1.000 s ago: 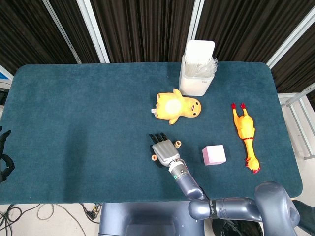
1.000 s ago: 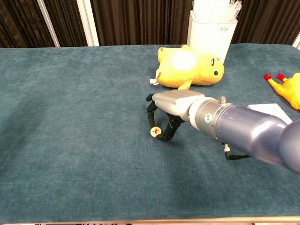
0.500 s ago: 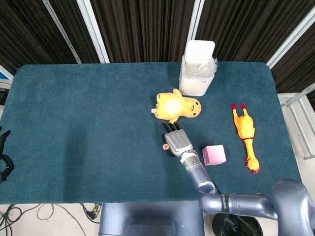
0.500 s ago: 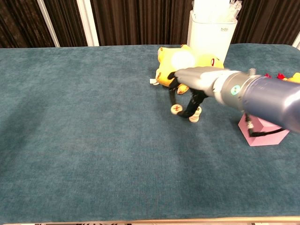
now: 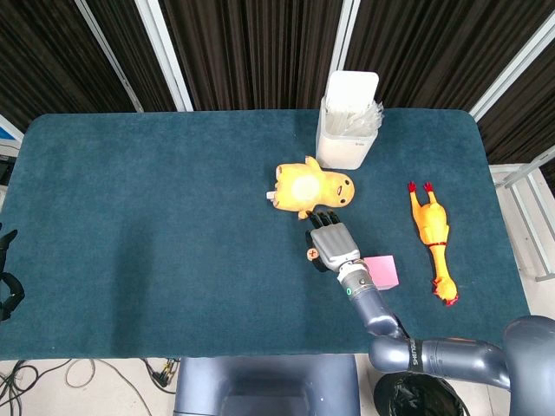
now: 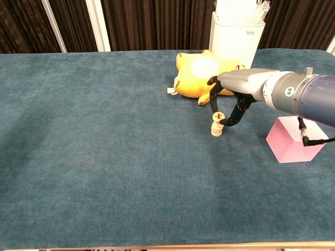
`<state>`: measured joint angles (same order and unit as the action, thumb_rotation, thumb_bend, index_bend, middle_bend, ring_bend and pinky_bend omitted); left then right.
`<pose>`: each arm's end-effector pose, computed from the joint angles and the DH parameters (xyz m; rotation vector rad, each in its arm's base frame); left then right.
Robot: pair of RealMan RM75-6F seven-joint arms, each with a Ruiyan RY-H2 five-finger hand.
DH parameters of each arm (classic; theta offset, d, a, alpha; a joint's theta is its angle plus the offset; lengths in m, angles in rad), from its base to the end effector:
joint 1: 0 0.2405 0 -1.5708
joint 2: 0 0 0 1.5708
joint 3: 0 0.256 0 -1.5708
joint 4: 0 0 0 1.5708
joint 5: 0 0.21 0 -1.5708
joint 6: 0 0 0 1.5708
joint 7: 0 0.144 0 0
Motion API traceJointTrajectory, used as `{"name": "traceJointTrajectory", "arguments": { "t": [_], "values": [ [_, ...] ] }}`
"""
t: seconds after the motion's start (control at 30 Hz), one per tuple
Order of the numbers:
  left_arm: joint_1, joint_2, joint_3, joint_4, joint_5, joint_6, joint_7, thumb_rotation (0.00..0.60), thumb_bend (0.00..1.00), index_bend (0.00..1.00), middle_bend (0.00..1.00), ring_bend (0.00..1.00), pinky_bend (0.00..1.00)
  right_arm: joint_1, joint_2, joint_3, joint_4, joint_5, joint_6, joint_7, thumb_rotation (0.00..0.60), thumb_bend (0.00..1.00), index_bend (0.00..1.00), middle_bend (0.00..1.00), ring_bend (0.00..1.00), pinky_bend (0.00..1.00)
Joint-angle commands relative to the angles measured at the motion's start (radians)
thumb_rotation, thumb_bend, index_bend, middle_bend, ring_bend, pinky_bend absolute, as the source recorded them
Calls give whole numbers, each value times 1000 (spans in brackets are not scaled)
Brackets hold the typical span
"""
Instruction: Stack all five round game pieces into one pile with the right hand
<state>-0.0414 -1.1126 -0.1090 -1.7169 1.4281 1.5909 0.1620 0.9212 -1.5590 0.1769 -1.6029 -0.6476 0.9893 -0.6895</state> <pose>-0.2982 0.1768 0.1779 -1.2330 -0.8000 -0.8789 -0.1114 -0.3497 -0.0301 1.8879 -0.9880 0.6970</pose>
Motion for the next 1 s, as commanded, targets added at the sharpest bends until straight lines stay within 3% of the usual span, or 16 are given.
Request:
{"name": "traceJointTrajectory", "arguments": {
  "t": [0.03,1.0],
  "values": [
    [0,0,0,0,0,0,1,600,824,132,0,0,13,3,-1,-3,5,2,-3,2,600,408,511,0,0,7],
    [0,-1,-1,0,0,0,1,600,824,132,0,0,13,22,-17,-16,45,37,-7,4,600,409,511,0,0,6]
  ]
}}
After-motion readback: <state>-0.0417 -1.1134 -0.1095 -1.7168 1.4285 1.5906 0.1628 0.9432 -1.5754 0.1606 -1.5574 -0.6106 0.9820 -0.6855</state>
